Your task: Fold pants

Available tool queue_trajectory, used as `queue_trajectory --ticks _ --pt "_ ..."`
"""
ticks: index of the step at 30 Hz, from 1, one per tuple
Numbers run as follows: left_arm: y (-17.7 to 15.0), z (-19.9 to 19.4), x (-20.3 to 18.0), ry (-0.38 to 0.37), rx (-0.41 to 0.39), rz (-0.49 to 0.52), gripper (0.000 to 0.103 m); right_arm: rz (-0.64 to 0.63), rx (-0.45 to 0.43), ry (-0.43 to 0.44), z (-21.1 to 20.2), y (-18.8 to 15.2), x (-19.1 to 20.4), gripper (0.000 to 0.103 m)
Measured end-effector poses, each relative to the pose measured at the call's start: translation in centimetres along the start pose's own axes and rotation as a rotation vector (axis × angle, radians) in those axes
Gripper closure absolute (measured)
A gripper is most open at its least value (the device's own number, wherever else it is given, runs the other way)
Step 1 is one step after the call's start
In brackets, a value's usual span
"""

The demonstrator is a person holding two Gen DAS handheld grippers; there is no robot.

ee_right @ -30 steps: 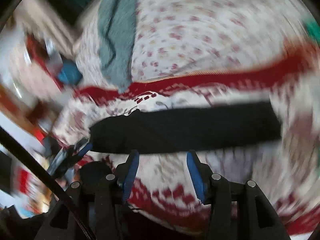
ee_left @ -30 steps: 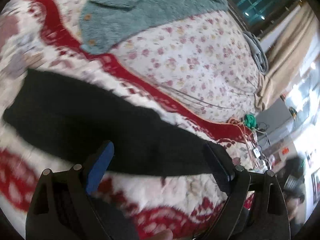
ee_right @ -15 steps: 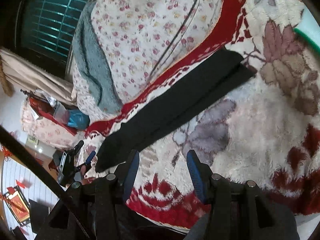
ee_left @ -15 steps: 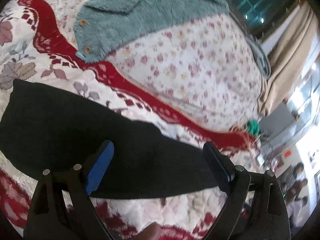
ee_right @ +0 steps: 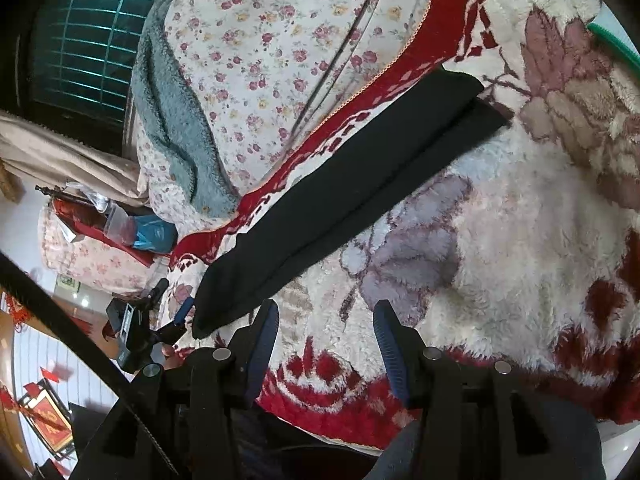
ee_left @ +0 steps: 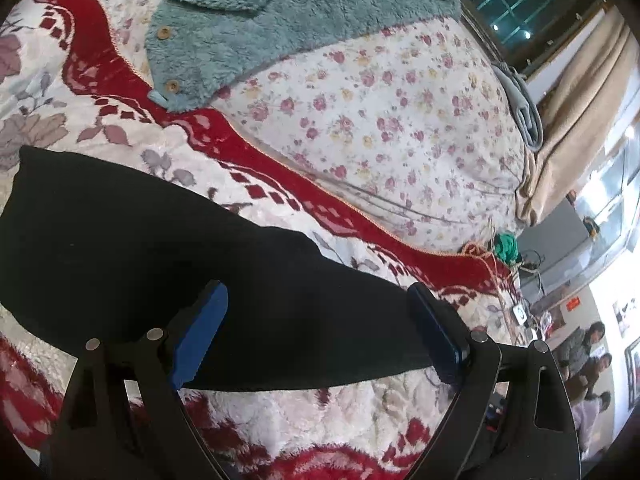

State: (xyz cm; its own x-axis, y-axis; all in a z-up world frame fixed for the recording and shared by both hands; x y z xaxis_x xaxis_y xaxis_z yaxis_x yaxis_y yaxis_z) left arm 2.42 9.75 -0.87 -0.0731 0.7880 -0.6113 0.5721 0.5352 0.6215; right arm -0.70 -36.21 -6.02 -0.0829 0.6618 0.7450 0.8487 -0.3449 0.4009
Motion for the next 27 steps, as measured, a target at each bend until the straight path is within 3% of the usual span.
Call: queue_trajectory --ticks 5,10,13,18,21,24,27 --pt "-0.1 0.3 0.5 0.003 0.019 -0.026 0.012 0.008 -0.010 0.004 -0.1 0.1 0.0 0.055" --pt "-0.2 -0.1 -0.5 0.006 0.002 0.037 0.012 0.035 -0.010 0.015 -0.2 0.2 -0.4 0.055" --pt "-0.6 -0.6 -2.4 0.016 -0.037 0.170 0.012 0.029 -0.009 0.011 -0.1 0.2 -0.4 0.055" --pt "-2.5 -1.0 -6.4 0.102 -0.119 0.470 0.012 0.027 -0.010 0.010 -0.1 0.2 -0.3 0.055" --pt "-3.3 -0.6 -7.3 0.148 -0.131 0.569 0.012 0.039 -0.010 0.020 0.0 0.2 -0.4 0.055" --pt "-3.0 -0.2 -6.8 0.211 -0.132 0.567 0.012 0.054 -0.016 0.032 0.0 0.3 -0.5 0.055" --pt "-2.5 -0.3 -5.8 0.177 -0.119 0.498 0.012 0.058 -0.017 0.032 -0.1 0.4 -0.6 0.055"
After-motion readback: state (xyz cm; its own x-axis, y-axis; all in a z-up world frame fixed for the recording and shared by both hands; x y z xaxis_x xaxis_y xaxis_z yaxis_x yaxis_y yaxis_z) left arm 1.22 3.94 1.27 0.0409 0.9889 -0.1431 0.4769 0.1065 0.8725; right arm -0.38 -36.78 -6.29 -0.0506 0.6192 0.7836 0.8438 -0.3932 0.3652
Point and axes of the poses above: each gripper's, at about its wrist camera, not at the fingertips, and z roughly the way its jaws point, x to its left, y to its top, the point moved 5 cm from there along z, roughly the way its jaws point, and after that the axes turned 7 degrees about -x, right-handed, at the moved point
